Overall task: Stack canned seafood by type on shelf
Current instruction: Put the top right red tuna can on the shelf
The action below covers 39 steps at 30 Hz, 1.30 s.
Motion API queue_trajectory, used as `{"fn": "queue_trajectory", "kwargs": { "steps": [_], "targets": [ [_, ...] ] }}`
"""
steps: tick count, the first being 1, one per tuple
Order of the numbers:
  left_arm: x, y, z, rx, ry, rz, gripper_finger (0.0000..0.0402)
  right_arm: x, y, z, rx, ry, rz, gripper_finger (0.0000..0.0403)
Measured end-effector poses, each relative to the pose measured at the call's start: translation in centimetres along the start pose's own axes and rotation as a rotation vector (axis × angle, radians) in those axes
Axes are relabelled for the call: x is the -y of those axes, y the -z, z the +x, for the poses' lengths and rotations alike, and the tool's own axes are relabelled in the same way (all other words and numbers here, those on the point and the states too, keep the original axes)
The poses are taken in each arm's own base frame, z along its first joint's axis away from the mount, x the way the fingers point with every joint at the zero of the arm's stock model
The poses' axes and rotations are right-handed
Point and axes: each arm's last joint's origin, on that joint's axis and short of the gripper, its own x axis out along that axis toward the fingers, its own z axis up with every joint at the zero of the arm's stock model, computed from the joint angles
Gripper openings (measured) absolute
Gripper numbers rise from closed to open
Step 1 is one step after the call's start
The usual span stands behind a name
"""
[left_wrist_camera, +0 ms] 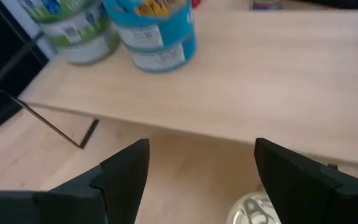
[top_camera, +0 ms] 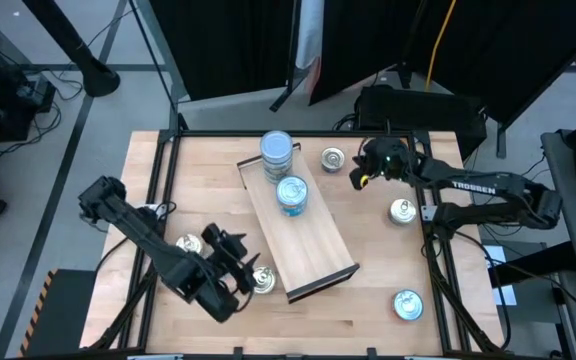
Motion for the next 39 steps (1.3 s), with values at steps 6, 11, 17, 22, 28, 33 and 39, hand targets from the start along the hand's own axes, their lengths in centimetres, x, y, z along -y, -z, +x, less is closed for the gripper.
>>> {"fn": "queue_trajectory", "kwargs": {
  "steps": [6, 11, 17, 22, 28, 33, 39],
  "targets": [
    [1.8, 2.3, 0.6, -0.030, -0.014, 0.033, 0.0290, 1.2, -0.4, -0.1, -0.111, 0.152, 0.097, 0.0006],
    [1.6, 3.5, -0.2, -0.040, -0.048, 0.039, 0.0289, 1.4, 0.2, -0.5, -0.225, 0.190, 0.097, 0.0014],
    [0.3, 4.0, -1.2, 0.018, -0.133, 0.042, 0.0289, 2.7, 0.9, 0.3, -0.303, 0.297, 0.106, 0.0002],
    [0.2, 4.0, -1.1, 0.020, -0.145, 0.032, 0.0289, 3.4, 1.9, 1.9, -0.389, 0.346, 0.129, 0.0001],
    [0.2, 4.0, -1.1, 0.020, -0.144, 0.030, 0.0289, 3.7, 2.9, 3.8, -0.441, 0.433, 0.106, 0.0000],
    [0.2, 4.0, -1.1, 0.019, -0.144, 0.028, 0.0289, 3.8, 2.8, 4.5, -0.411, 0.463, 0.101, 0.0000],
    [0.2, 4.0, -1.1, 0.018, -0.144, 0.028, 0.0289, 3.8, 2.7, 4.6, -0.393, 0.479, 0.099, 0.0000]
  ]
}}
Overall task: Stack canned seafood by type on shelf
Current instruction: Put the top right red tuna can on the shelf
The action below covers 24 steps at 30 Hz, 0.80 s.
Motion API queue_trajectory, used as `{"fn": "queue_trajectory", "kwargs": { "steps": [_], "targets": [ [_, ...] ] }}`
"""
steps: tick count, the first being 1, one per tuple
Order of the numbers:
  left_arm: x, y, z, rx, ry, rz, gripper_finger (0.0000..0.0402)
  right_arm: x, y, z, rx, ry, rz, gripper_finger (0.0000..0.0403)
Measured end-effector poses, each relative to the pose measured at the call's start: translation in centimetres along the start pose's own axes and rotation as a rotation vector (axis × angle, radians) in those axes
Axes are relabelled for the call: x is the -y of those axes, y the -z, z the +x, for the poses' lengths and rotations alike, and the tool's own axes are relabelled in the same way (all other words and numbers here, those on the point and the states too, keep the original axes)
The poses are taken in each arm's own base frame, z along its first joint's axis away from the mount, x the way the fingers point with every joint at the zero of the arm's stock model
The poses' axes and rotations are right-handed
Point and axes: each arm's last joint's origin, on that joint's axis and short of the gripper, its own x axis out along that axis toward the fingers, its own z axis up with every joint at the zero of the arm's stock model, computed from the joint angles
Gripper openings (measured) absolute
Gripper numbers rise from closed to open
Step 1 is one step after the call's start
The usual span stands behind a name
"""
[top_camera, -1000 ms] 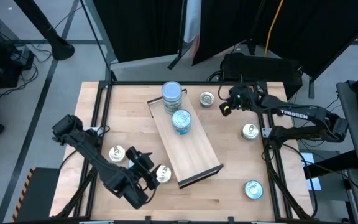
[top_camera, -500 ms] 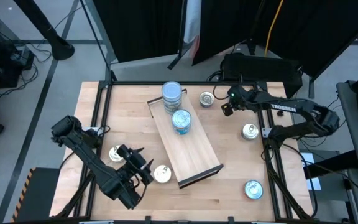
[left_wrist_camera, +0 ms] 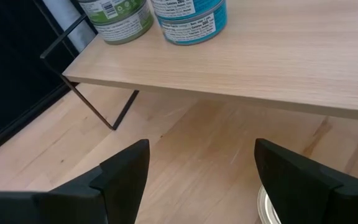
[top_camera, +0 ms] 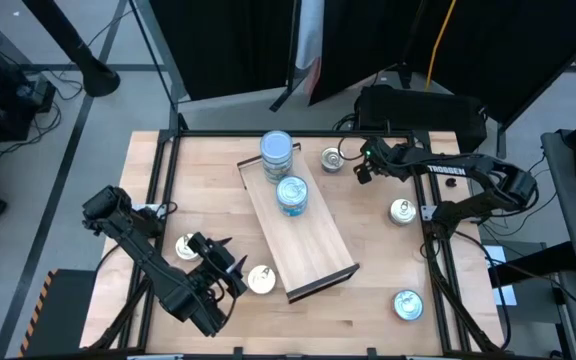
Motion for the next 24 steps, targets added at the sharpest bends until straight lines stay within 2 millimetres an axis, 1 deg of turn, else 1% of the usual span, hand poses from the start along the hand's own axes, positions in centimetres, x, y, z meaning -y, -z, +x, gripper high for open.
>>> {"fn": "queue_trajectory", "kwargs": {
  "steps": [6, 15, 17, 20, 24],
  "targets": [
    [0.0, 0.0, 0.0, -0.002, 0.000, 0.001, 0.0289, -0.2, 0.2, 0.6, -0.022, 0.012, -0.007, 0.0000],
    [0.0, 0.1, -0.2, -0.001, 0.005, 0.007, 0.0289, -0.7, 0.8, 2.1, -0.082, 0.029, -0.034, 0.0000],
    [0.0, 0.1, -0.2, -0.001, 0.006, 0.008, 0.0289, -0.8, 0.7, 2.0, -0.081, 0.014, -0.034, 0.0000],
    [0.0, 0.1, -0.2, -0.001, 0.005, 0.011, 0.0289, -0.6, 0.4, 1.3, -0.050, -0.004, -0.021, 0.0000],
    [0.0, 0.1, -0.2, -0.002, 0.004, 0.014, 0.0289, -0.2, 0.0, 0.7, 0.010, 0.050, -0.012, 0.0000]
  ]
}}
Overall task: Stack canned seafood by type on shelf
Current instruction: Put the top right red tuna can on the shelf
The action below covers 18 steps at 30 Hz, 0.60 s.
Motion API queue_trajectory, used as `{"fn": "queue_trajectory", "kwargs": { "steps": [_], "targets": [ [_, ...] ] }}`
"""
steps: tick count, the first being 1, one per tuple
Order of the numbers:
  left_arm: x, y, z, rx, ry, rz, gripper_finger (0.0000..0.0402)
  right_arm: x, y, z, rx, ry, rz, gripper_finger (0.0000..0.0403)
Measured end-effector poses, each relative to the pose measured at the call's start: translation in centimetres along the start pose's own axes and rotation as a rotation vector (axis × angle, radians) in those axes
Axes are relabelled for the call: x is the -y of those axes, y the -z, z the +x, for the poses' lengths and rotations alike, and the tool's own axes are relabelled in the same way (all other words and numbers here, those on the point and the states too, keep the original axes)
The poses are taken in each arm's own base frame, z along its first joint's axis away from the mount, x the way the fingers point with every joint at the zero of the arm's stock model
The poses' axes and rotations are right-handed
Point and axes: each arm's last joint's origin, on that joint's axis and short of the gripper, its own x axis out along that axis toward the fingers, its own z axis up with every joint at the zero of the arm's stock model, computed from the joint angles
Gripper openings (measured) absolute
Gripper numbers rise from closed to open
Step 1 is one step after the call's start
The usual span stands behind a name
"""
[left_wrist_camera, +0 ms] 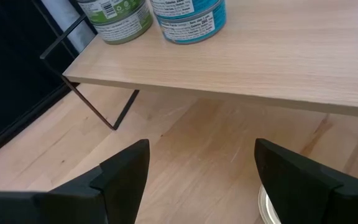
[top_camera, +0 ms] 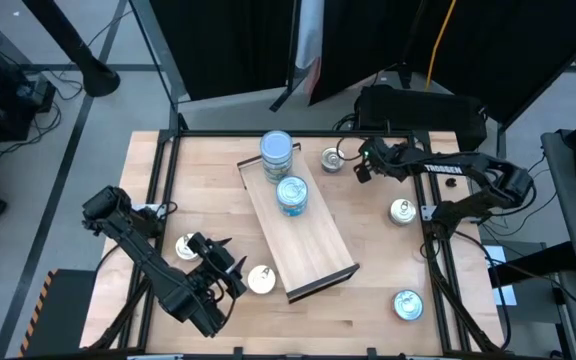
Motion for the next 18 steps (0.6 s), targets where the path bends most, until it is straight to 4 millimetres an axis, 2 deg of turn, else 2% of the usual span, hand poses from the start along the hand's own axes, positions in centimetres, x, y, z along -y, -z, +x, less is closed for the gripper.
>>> {"fn": "queue_trajectory", "kwargs": {
  "steps": [10, 18],
  "targets": [
    [0.0, 0.0, 0.0, 0.000, 0.000, -0.001, 0.0289, -0.2, 0.2, 1.0, -0.032, 0.022, -0.011, 0.0000],
    [0.0, 0.0, 0.0, 0.000, 0.001, -0.001, 0.0289, -0.6, 0.5, 0.9, -0.052, -0.006, -0.021, 0.0000]
  ]
}}
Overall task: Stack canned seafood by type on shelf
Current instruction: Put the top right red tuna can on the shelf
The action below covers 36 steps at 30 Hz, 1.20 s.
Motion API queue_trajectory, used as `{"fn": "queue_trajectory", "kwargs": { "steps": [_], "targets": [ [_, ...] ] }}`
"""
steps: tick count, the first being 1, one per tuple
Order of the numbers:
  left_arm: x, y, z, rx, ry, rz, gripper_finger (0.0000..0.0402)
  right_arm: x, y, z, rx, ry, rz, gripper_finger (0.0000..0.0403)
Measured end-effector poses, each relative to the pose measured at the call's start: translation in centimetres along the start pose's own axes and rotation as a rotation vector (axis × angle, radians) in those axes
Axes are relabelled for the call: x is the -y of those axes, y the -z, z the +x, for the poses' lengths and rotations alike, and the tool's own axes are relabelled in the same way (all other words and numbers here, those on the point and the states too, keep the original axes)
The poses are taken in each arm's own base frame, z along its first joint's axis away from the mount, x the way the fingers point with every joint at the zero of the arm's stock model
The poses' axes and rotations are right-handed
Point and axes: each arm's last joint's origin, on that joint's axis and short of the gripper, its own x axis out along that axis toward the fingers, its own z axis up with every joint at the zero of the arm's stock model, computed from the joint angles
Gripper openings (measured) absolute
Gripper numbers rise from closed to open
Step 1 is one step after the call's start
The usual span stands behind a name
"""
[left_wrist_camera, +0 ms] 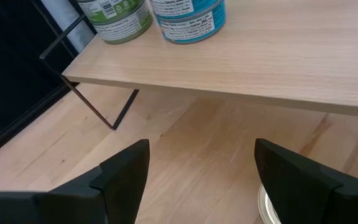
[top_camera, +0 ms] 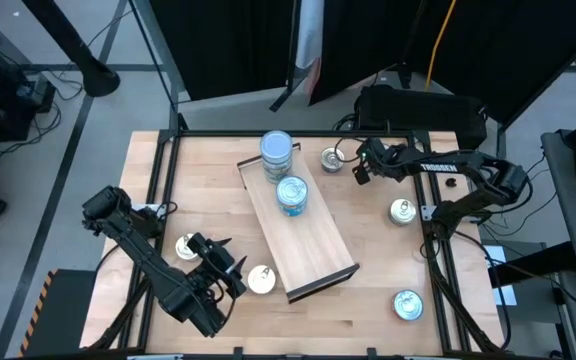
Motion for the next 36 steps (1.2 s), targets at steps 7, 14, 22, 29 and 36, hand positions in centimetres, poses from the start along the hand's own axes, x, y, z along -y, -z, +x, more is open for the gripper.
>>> {"fn": "queue_trajectory", "kwargs": {
  "steps": [7, 14, 22, 29, 36],
  "targets": [
    [0.0, 0.0, 0.0, 0.000, 0.000, 0.000, 0.0289, -1.1, 1.0, -0.5, -0.037, -0.030, -0.025, 0.0000],
    [0.0, 0.2, -0.3, 0.002, 0.009, 0.007, 0.0289, -2.5, 1.8, -1.3, -0.027, -0.055, -0.073, 0.0000],
    [0.1, 0.5, -0.7, 0.006, 0.023, 0.009, 0.0289, -1.8, 0.4, -5.7, 0.025, -0.078, -0.112, 0.0016],
    [0.1, 0.5, -0.7, 0.008, 0.023, 0.009, 0.0289, 1.7, -2.2, -8.0, -0.030, -0.027, -0.177, 0.0120],
    [0.1, 0.6, -0.8, 0.009, 0.026, 0.012, 0.0289, 4.0, -3.2, -6.8, -0.098, -0.115, -0.243, 0.0279]
  ]
}}
